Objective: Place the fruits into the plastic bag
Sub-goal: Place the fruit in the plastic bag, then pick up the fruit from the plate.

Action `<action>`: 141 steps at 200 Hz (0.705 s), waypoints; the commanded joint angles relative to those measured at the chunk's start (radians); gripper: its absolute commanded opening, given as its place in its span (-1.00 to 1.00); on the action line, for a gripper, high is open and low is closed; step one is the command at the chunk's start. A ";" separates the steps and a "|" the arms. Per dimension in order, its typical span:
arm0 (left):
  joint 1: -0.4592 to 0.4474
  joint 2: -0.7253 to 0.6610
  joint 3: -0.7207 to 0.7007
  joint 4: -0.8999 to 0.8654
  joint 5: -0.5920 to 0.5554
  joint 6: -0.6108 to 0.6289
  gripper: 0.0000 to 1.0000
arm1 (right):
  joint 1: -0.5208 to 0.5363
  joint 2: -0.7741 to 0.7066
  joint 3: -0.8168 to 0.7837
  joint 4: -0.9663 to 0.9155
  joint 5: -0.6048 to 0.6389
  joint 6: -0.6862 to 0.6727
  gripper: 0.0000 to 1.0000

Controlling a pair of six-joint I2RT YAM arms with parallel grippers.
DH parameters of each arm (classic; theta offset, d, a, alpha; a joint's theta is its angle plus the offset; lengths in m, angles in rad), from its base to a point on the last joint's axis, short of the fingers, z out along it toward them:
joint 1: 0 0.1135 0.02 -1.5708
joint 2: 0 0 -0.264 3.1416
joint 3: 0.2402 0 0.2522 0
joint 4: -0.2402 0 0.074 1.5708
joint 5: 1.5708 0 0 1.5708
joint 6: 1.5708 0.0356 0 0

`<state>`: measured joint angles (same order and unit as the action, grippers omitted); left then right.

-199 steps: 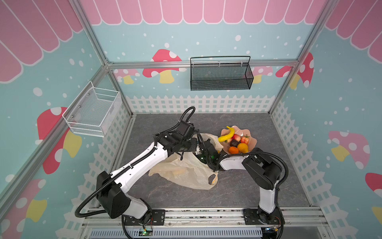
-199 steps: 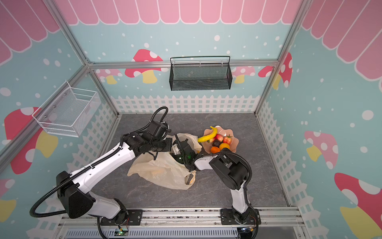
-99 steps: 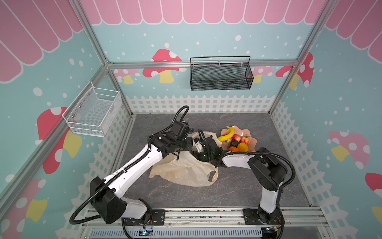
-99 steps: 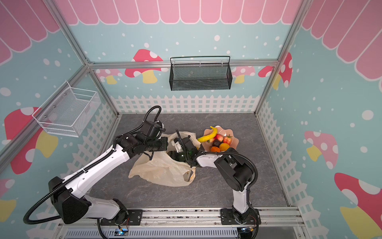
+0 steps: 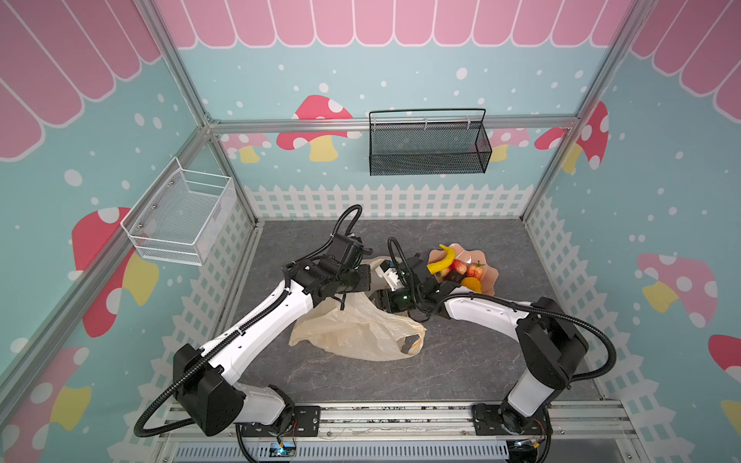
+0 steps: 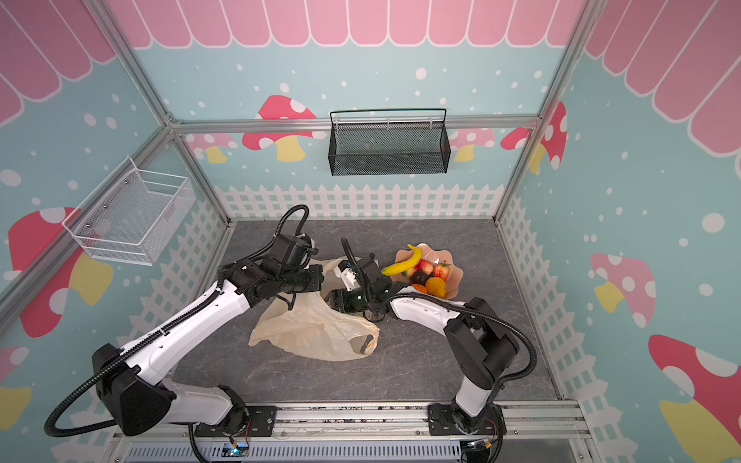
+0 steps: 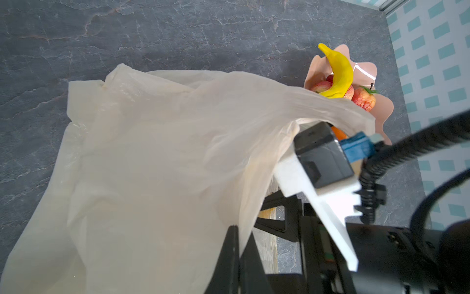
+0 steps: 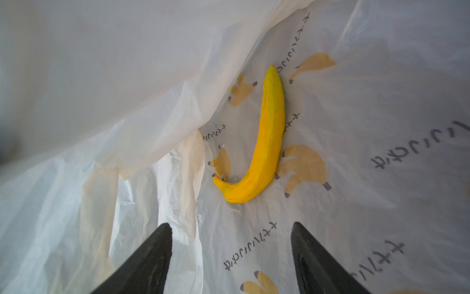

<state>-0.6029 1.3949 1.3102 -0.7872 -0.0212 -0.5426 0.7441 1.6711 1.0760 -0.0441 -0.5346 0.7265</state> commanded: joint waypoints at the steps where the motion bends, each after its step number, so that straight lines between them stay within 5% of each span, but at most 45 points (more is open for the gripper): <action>1: 0.009 -0.028 -0.008 0.024 0.006 -0.007 -1.00 | -0.006 -0.073 -0.018 -0.096 0.079 -0.085 0.52; 59: 0.017 -0.018 0.002 0.037 0.019 -0.003 -1.00 | -0.009 -0.231 -0.035 -0.169 0.226 -0.232 0.62; 141: 0.026 -0.020 -0.005 0.042 0.017 0.000 -1.00 | -0.054 -0.272 -0.003 -0.240 0.181 -0.189 0.65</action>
<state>-0.5884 1.3949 1.3094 -0.7635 -0.0059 -0.5423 0.7059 1.4250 1.0470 -0.2283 -0.3462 0.5289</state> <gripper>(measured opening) 0.047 0.823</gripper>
